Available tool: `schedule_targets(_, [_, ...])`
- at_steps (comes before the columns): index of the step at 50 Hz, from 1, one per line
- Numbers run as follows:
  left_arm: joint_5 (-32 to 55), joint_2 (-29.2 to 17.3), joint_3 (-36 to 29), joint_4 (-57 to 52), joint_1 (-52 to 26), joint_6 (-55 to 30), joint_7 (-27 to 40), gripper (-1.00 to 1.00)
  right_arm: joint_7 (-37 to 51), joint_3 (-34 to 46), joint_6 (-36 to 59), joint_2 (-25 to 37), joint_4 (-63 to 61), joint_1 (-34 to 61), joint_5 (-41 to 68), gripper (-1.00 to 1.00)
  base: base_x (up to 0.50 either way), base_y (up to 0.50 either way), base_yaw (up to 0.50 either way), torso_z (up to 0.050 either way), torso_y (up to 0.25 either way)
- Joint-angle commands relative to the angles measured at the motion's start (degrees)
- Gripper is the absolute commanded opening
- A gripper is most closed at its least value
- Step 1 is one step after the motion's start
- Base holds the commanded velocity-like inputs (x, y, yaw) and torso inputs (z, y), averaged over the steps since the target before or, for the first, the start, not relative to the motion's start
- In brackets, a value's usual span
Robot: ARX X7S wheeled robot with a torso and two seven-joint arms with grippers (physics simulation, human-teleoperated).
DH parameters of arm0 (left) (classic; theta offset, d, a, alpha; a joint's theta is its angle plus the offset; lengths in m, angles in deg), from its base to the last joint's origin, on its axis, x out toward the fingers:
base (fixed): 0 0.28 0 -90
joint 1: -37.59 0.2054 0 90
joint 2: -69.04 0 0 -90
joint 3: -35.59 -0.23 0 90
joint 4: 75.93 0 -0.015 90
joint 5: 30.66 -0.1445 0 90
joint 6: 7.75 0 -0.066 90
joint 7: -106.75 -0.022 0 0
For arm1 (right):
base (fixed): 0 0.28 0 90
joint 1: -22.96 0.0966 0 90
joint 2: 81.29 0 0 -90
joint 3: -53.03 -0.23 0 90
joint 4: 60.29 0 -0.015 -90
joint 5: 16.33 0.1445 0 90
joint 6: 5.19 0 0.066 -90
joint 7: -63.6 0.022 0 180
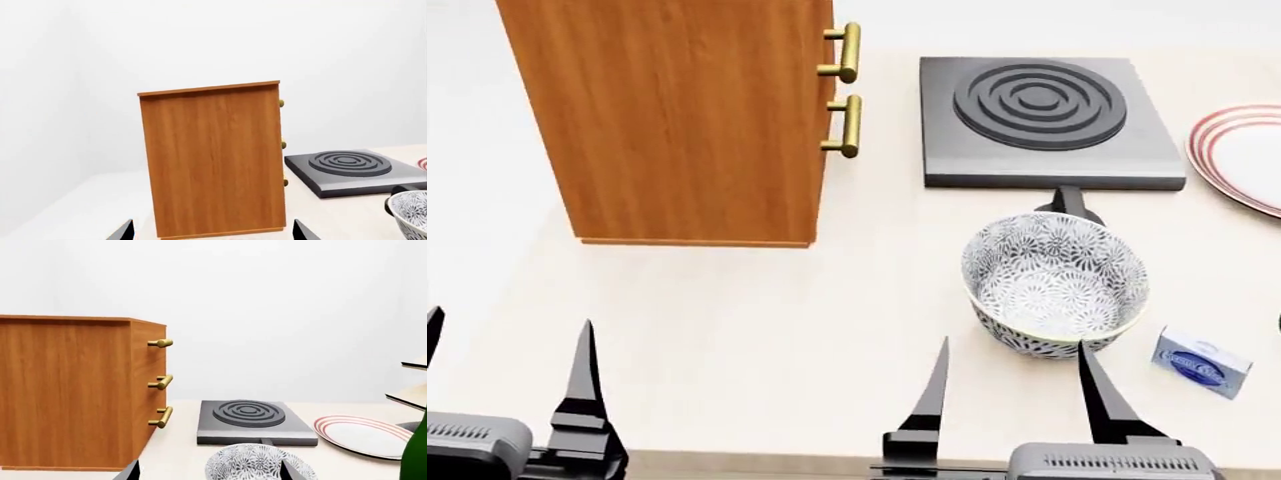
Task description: Put the bowl on the top of the cabinet.
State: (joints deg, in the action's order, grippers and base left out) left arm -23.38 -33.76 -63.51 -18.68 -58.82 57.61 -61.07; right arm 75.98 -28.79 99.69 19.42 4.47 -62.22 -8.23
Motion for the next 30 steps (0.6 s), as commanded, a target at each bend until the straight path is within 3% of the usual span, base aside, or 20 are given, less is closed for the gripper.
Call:
schedule_targets(1, [0.5, -0.2, -0.2, 0.1, -0.2, 0.2, 0.3, 1.00, 0.4, 0.3, -0.1, 0.3, 0.1, 0.1, 0.4, 1.00, 0.00, 0.00, 0.00, 0.000, 0.000])
schedule_targets(6, [0.7, -0.4, -0.1, 0.1, 0.3, 0.7, 0.5, 1.00, 0.2, 0.5, -0.4, 0.6, 0.1, -0.1, 1.1, 1.00, 0.00, 0.12, 0.00, 0.000, 0.000])
schedule_targets(20, [1.2, -1.1, 0.1, -0.9, 1.4, 1.1, 1.0, 1.00, 1.1, 1.7, -0.4, 1.2, -0.9, -0.6, 0.6, 1.00, 0.00, 0.47, 0.00, 0.000, 0.000])
schedule_targets(30, [1.7, -1.4, 0.2, -0.9, 1.9, 1.5, 1.3, 1.00, 1.7, 2.0, 0.4, 1.3, -1.2, -0.6, 1.1, 1.00, 0.00, 0.04, 0.00, 0.000, 0.000])
